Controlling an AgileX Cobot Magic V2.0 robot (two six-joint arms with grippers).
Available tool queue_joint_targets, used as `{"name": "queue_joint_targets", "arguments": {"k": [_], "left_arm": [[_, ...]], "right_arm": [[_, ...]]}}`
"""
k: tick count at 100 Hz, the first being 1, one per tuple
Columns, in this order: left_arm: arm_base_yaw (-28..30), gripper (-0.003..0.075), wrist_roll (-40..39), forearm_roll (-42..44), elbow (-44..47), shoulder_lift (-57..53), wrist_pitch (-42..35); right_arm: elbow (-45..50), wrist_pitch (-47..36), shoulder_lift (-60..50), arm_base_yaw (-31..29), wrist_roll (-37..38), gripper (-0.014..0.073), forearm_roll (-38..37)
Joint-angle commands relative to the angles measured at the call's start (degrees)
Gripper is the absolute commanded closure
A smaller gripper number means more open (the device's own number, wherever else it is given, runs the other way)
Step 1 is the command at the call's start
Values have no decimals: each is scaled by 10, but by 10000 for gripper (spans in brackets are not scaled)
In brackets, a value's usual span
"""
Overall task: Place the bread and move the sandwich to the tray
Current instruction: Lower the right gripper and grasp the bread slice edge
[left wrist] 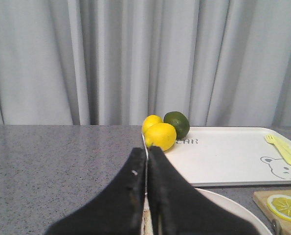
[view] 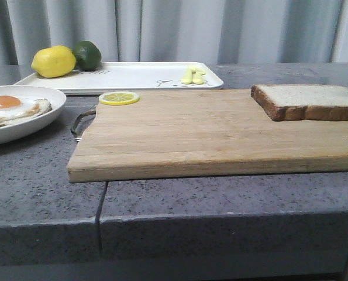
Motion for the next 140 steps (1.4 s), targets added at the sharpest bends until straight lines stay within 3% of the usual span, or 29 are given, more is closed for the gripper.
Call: {"name": "queue_joint_targets", "arguments": {"k": [1,37,77,115,125,140], "left_arm": [[1,740,-3,-4,-22,7,-47],[1,740,-3,-4,-22,7,-47],[1,740,-3,-4,-22,7,-47],[1,740,-3,-4,-22,7,-49],[1,740,-3,-4,-22,7,-50],[1,740,-3,-4,-22,7,-50]], "right_arm": [[-66,24,48,-6,-4,163,13],[-204,110,226,-12,-37,162,54],[-225,161,314,-113,-191,162,312],[-225,176,356,-113,-204,164,332],[-225,193,365,-113,-204,250,332],[-225,202,367,-113,-204,551,331]]}}
